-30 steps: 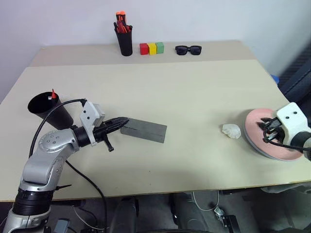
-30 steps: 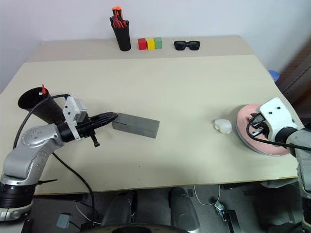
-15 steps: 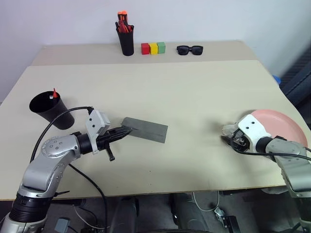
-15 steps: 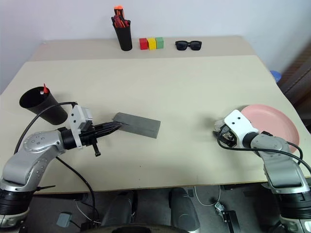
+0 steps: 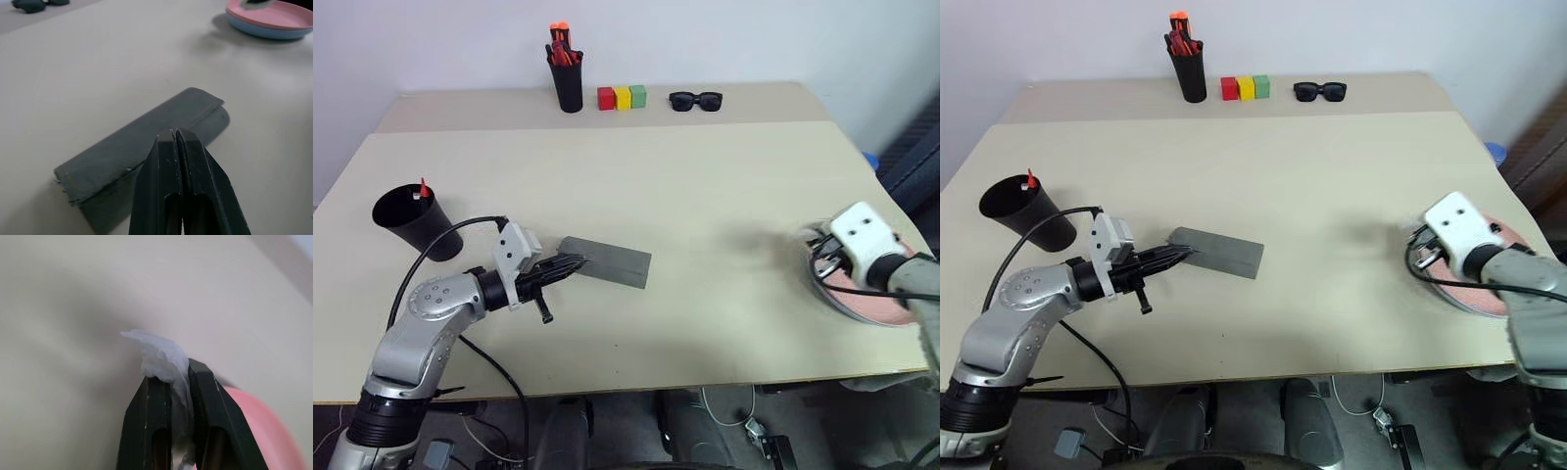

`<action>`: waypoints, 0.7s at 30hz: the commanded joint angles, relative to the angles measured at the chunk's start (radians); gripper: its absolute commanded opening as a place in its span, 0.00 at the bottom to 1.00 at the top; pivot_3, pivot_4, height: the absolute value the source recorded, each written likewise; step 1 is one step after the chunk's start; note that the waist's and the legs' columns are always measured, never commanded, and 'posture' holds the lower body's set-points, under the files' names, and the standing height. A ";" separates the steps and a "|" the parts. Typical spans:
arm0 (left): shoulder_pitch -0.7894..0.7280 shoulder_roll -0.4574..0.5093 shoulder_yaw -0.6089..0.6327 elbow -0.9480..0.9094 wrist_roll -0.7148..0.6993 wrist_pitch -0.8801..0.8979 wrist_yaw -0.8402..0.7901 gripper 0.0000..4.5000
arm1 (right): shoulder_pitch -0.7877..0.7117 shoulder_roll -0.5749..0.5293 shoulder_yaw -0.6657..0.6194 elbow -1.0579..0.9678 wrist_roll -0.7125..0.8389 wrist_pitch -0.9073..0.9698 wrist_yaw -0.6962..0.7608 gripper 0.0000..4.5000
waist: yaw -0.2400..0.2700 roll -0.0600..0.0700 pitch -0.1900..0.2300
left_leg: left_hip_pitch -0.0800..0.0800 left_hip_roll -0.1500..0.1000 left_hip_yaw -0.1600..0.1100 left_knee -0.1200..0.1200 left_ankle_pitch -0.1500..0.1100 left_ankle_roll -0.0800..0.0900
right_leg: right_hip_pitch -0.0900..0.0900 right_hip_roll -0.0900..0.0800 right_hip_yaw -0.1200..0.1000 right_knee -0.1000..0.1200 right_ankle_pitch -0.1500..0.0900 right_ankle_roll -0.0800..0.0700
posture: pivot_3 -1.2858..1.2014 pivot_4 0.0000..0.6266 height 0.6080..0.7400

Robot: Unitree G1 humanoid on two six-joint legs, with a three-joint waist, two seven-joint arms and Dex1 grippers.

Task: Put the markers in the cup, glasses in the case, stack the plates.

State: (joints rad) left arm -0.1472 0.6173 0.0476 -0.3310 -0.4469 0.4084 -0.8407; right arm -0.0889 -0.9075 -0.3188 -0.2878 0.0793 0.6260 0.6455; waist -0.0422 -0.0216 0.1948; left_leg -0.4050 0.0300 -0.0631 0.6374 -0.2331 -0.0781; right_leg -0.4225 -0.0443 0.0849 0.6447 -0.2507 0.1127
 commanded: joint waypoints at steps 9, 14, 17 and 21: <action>-0.007 -0.029 0.037 0.014 0.021 -0.068 0.042 0.00 | 0.019 -0.040 -0.055 0.124 -0.052 -0.063 -0.053 0.98 | -0.005 0.000 0.000 | 0.001 0.000 0.000 0.000 0.000 0.000 | 0.000 0.000 0.000 0.000 0.000 0.000 | 0.52 0.24 1.00; 0.010 -0.033 0.080 -0.003 0.024 -0.091 0.082 0.00 | -0.037 -0.032 -0.036 0.170 -0.039 -0.130 -0.054 0.98 | -0.004 0.000 0.000 | 0.001 0.000 0.000 0.000 0.000 0.000 | 0.000 0.000 0.000 0.000 0.000 0.000 | 0.52 0.24 1.00; 0.038 -0.036 0.117 -0.035 0.022 -0.097 0.123 0.00 | -0.087 -0.002 -0.020 0.179 0.023 -0.207 -0.002 0.98 | -0.003 0.000 0.000 | 0.000 0.000 0.000 0.000 0.000 0.000 | 0.000 0.000 0.000 0.000 0.000 0.000 | 0.52 0.24 1.00; 0.091 -0.026 0.167 -0.115 0.002 -0.059 0.171 0.00 | -0.155 0.064 -0.010 0.134 0.179 -0.196 0.103 0.98 | -0.006 0.000 0.000 | 0.001 0.001 0.000 0.000 0.000 0.000 | 0.000 0.000 0.000 0.001 0.000 0.001 | 0.52 0.24 1.00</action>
State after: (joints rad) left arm -0.0657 0.5833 0.1732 -0.3887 -0.4270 0.3462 -0.6878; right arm -0.2208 -0.8431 -0.3187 -0.1077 0.1941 0.4337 0.7123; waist -0.0481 -0.0214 0.1948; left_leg -0.4043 0.0306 -0.0629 0.6371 -0.2331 -0.0781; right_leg -0.4225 -0.0439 0.0851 0.6454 -0.2502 0.1134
